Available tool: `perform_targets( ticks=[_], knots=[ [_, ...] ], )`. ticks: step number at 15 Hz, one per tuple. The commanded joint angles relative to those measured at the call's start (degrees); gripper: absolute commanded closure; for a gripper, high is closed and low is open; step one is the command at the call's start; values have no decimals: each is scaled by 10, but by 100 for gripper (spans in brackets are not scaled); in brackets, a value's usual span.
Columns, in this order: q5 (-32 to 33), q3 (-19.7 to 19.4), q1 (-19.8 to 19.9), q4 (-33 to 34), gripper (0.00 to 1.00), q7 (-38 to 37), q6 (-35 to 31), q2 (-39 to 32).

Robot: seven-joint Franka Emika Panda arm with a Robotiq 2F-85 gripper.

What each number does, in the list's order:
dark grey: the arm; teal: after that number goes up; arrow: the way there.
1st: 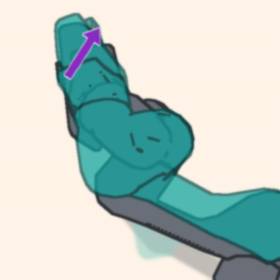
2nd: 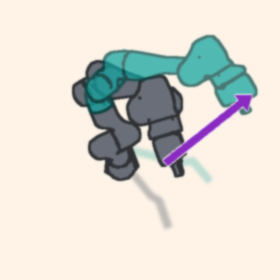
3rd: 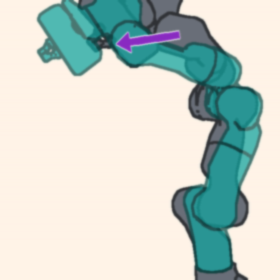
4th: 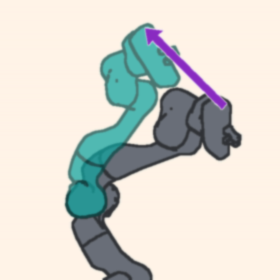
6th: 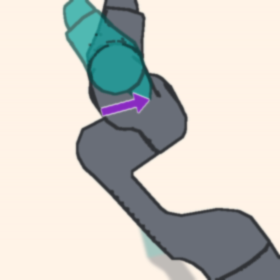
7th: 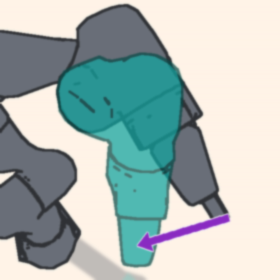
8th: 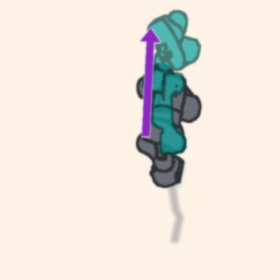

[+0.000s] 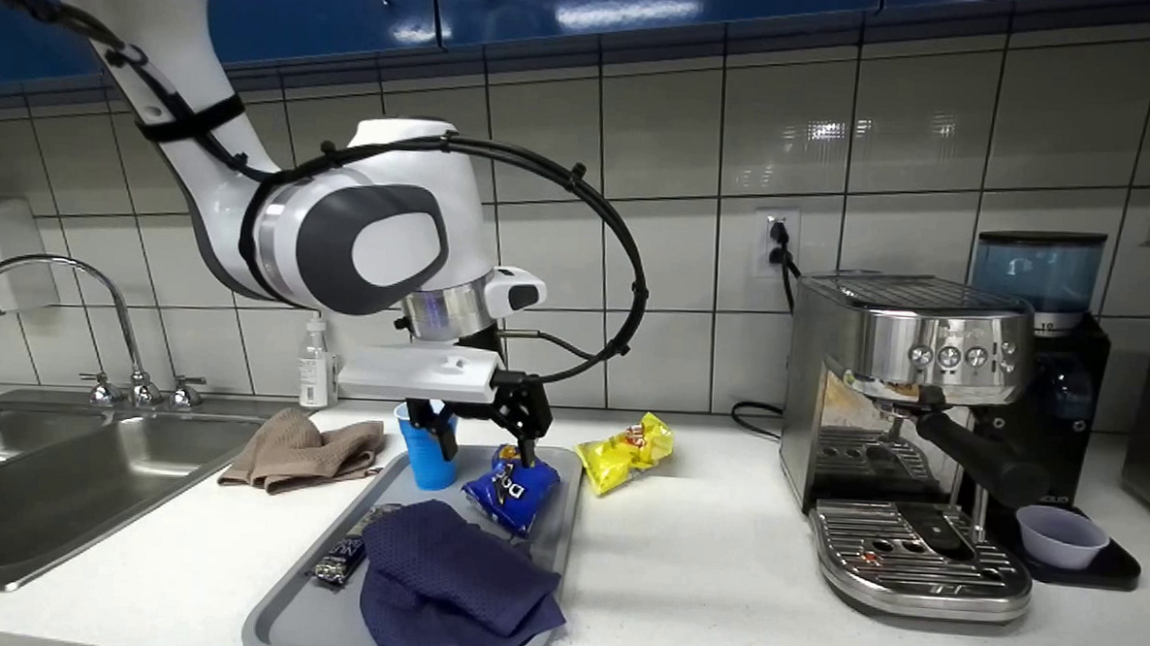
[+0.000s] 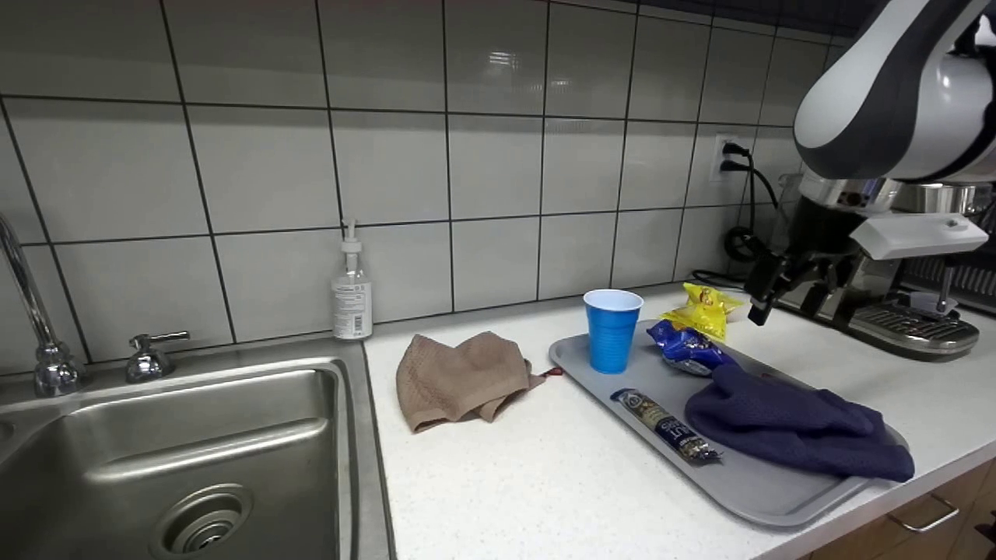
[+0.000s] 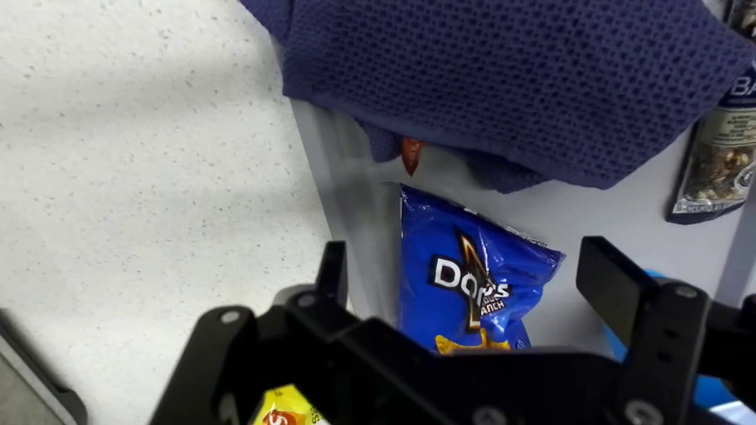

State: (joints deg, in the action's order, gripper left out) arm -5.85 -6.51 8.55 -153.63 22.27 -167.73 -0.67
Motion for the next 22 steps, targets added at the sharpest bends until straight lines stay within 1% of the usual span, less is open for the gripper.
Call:
perform_targets(
  ticks=[1, 4, 5, 9, 22],
  knots=[
    [-36, -2, 0, -43, 0, 67, 22, 67],
    [-32, -7, -2, -62, 0, 77, 15, 88],
    [-19, -3, 0, -38, 0, 49, 3, 49],
    [-19, -4, 0, -50, 0, 55, 3, 64],
    [-19, -4, 0, -51, 0, 56, 3, 65]
  ],
)
